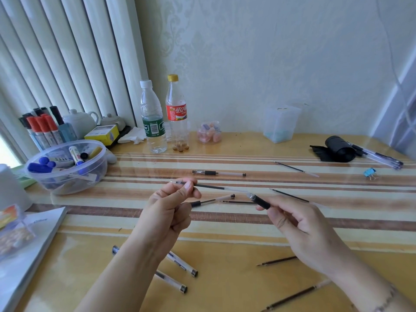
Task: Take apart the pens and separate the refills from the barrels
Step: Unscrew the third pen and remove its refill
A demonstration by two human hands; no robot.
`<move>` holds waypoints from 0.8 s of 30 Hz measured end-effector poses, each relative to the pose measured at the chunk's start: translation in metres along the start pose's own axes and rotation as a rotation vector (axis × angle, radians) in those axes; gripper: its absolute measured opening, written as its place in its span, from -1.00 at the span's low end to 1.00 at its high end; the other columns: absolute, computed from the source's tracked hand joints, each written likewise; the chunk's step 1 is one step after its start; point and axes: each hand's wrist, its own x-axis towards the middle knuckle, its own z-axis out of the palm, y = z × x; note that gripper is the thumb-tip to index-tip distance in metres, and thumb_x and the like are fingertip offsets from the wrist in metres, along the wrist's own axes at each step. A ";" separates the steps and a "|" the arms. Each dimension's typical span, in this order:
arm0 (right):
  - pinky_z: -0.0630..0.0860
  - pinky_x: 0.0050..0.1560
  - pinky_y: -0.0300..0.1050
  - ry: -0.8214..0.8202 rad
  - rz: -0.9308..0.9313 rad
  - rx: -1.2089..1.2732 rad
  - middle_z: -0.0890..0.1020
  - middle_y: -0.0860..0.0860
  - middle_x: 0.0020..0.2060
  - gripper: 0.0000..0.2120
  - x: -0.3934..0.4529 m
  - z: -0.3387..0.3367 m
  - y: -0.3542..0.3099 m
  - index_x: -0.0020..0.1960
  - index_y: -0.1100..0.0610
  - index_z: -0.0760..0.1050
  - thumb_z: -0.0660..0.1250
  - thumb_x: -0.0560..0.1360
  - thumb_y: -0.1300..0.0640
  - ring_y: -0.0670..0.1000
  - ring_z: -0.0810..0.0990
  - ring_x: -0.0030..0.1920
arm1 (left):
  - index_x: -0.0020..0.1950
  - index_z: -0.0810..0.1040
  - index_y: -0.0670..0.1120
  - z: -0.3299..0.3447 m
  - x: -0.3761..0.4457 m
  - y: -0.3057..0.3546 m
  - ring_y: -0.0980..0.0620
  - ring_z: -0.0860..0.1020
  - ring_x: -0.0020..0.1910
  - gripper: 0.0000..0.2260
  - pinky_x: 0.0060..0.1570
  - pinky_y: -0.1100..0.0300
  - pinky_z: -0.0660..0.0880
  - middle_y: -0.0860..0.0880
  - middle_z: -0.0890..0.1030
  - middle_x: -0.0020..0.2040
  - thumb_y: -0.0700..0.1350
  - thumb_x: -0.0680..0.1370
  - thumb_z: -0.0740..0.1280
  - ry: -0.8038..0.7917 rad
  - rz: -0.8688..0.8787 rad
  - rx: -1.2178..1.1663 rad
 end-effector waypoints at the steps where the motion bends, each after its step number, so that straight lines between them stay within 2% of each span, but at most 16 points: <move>1: 0.53 -0.25 0.06 -0.001 0.002 -0.003 0.67 -0.04 -0.17 -0.70 0.000 0.000 0.000 0.13 -0.23 0.54 0.11 0.53 -0.23 0.04 0.58 -0.23 | -0.14 0.59 -0.10 0.000 0.000 0.000 0.14 0.13 -0.61 -0.94 -0.56 0.29 0.05 -0.03 0.58 -0.32 -0.14 0.44 0.35 0.008 0.007 0.015; 5: 0.58 -0.11 0.17 -0.017 0.033 -0.044 0.69 -0.06 -0.13 -0.66 0.001 -0.005 0.004 0.13 -0.19 0.56 0.10 0.53 -0.23 0.03 0.63 -0.11 | -0.17 0.61 -0.12 -0.002 -0.001 0.004 0.12 0.14 -0.59 -0.93 -0.50 0.23 0.03 -0.08 0.55 -0.31 -0.16 0.44 0.35 0.006 0.064 0.118; 9: 0.60 -0.05 0.16 -0.039 0.056 -0.062 0.70 -0.05 -0.12 -0.63 -0.001 -0.008 0.006 0.10 -0.19 0.57 0.07 0.52 -0.27 0.00 0.64 -0.05 | -0.17 0.65 -0.10 0.000 -0.002 0.005 0.12 0.14 -0.60 -0.92 -0.48 0.22 0.01 -0.07 0.57 -0.34 -0.15 0.42 0.36 0.011 0.102 0.172; 12: 0.59 -0.15 0.11 -0.034 0.047 -0.137 0.69 -0.08 -0.17 -0.63 -0.001 -0.011 0.004 0.06 -0.16 0.58 0.07 0.51 -0.26 -0.04 0.63 -0.14 | -0.15 0.65 -0.11 0.000 -0.003 0.006 0.11 0.16 -0.59 -0.90 -0.49 0.23 0.03 -0.06 0.57 -0.38 -0.14 0.41 0.37 0.009 0.138 0.230; 14: 0.57 -0.19 0.12 -0.049 0.043 -0.177 0.68 -0.01 -0.22 -0.59 -0.001 -0.011 0.002 0.02 -0.13 0.56 0.05 0.50 -0.30 0.00 0.61 -0.19 | -0.12 0.63 -0.17 0.002 -0.005 0.004 0.12 0.17 -0.58 -0.87 -0.51 0.28 0.06 0.00 0.57 -0.44 -0.14 0.42 0.37 -0.016 0.163 0.293; 16: 0.55 -0.22 0.13 -0.097 0.039 -0.171 0.65 0.03 -0.26 -0.60 -0.002 -0.007 0.001 0.00 -0.13 0.56 0.03 0.51 -0.30 0.02 0.59 -0.25 | -0.12 0.66 -0.19 0.010 -0.009 0.002 0.17 0.24 -0.61 -0.84 -0.56 0.34 0.16 -0.05 0.63 -0.39 -0.13 0.39 0.40 -0.057 0.185 0.386; 17: 0.53 -0.28 0.06 -0.122 0.038 -0.149 0.63 0.02 -0.32 -0.63 -0.003 -0.004 0.000 -0.01 -0.15 0.56 0.04 0.53 -0.28 0.00 0.55 -0.32 | -0.11 0.67 -0.20 0.015 -0.012 0.001 0.22 0.31 -0.62 -0.82 -0.57 0.40 0.24 -0.10 0.66 -0.34 -0.13 0.37 0.41 -0.078 0.195 0.430; 19: 0.33 -0.39 -0.10 -0.145 0.052 -0.058 0.50 0.01 -0.44 -0.67 -0.003 0.002 -0.003 -0.05 -0.16 0.56 0.07 0.55 -0.24 -0.05 0.38 -0.44 | -0.01 0.65 -0.20 0.024 -0.017 0.001 0.30 0.43 -0.60 -0.75 -0.51 0.51 0.34 -0.16 0.68 -0.25 -0.17 0.35 0.41 -0.116 0.198 0.487; 20: 0.27 -0.39 -0.14 -0.146 0.073 0.050 0.45 0.03 -0.45 -0.70 -0.003 0.005 -0.006 -0.06 -0.13 0.57 0.10 0.54 -0.20 -0.06 0.32 -0.44 | 0.07 0.62 -0.18 0.027 -0.019 0.001 0.31 0.46 -0.59 -0.69 -0.49 0.54 0.35 -0.19 0.68 -0.22 -0.18 0.34 0.42 -0.128 0.196 0.498; 22: 0.28 -0.38 -0.18 -0.131 0.146 0.363 0.42 0.09 -0.44 -0.74 -0.003 0.008 -0.012 -0.09 -0.04 0.59 0.14 0.55 -0.05 0.00 0.31 -0.42 | 0.16 0.55 -0.14 0.029 -0.020 0.003 0.31 0.47 -0.59 -0.61 -0.50 0.54 0.35 -0.24 0.68 -0.18 -0.20 0.34 0.42 -0.123 0.185 0.477; 24: 0.31 -0.41 -0.18 -0.106 0.186 0.543 0.45 0.07 -0.43 -0.77 -0.002 0.010 -0.016 -0.08 0.04 0.55 0.14 0.56 0.03 0.05 0.32 -0.45 | 0.12 0.54 -0.19 0.029 -0.019 0.004 0.29 0.46 -0.60 -0.63 -0.52 0.53 0.34 -0.26 0.68 -0.16 -0.22 0.32 0.43 -0.101 0.161 0.429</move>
